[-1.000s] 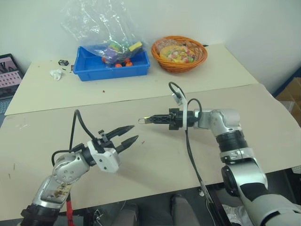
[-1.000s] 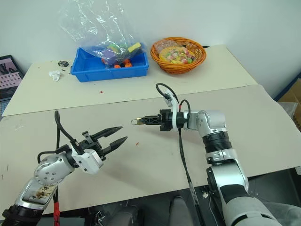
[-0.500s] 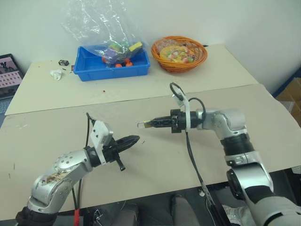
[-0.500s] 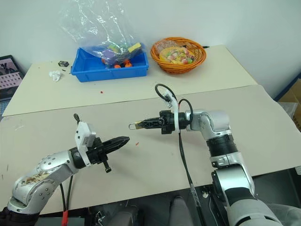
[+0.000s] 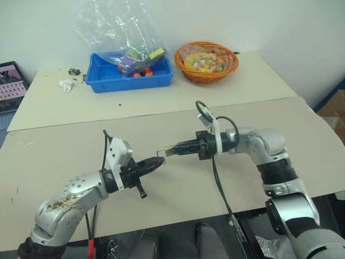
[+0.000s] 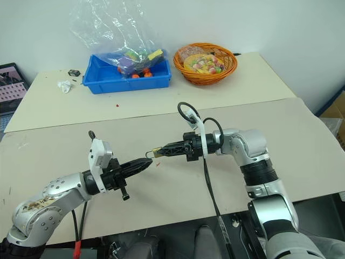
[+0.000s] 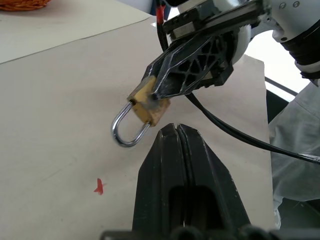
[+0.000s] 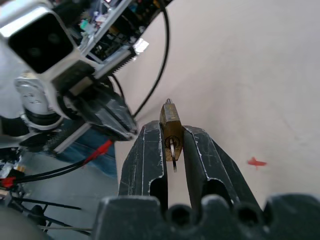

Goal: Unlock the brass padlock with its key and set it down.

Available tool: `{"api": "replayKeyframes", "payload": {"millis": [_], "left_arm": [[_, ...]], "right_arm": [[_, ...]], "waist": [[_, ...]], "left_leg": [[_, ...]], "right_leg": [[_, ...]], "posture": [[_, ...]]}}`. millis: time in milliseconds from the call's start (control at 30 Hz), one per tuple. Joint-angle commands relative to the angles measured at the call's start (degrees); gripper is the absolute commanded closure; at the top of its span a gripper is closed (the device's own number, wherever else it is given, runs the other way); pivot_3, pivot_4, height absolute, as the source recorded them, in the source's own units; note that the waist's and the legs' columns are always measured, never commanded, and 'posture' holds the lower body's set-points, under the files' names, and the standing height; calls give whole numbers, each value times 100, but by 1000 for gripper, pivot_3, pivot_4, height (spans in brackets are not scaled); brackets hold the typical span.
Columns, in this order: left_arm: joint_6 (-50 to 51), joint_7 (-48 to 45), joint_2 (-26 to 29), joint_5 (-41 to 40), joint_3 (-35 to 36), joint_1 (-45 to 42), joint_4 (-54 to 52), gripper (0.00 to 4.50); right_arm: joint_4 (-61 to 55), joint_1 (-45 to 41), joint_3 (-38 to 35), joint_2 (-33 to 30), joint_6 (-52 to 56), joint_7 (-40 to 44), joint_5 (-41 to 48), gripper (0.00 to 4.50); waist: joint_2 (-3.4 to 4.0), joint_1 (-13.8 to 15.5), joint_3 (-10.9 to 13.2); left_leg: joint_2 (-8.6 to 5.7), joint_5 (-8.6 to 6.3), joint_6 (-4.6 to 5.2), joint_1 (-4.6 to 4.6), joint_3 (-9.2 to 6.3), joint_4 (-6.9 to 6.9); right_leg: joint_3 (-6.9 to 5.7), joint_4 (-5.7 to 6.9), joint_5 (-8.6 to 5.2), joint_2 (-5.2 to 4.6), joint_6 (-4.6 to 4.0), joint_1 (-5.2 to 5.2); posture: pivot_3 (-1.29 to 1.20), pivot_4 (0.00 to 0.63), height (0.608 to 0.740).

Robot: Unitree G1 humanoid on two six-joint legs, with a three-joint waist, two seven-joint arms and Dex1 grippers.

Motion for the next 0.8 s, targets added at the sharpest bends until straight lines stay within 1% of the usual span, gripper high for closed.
{"api": "replayKeyframes", "payload": {"millis": [33,800], "left_arm": [[-56,-31,-7,52,130,-50,-138,4448],[-51,-112,-194,300,140,-62,-128,4448]], "right_arm": [[-276,-18,-242,-16,131,32,302,4264],[-752,219,-154,-141,268,-6,571,4264]], "waist": [[0,3,0],[-1,20,0]], "left_leg": [[0,0,0,0,0,0],[0,0,0,1,0,1]], "right_leg": [[0,-1,0,0,0,0],[0,-1,0,0,0,1]], "posture": [[0,150,740],[0,150,740]]}}
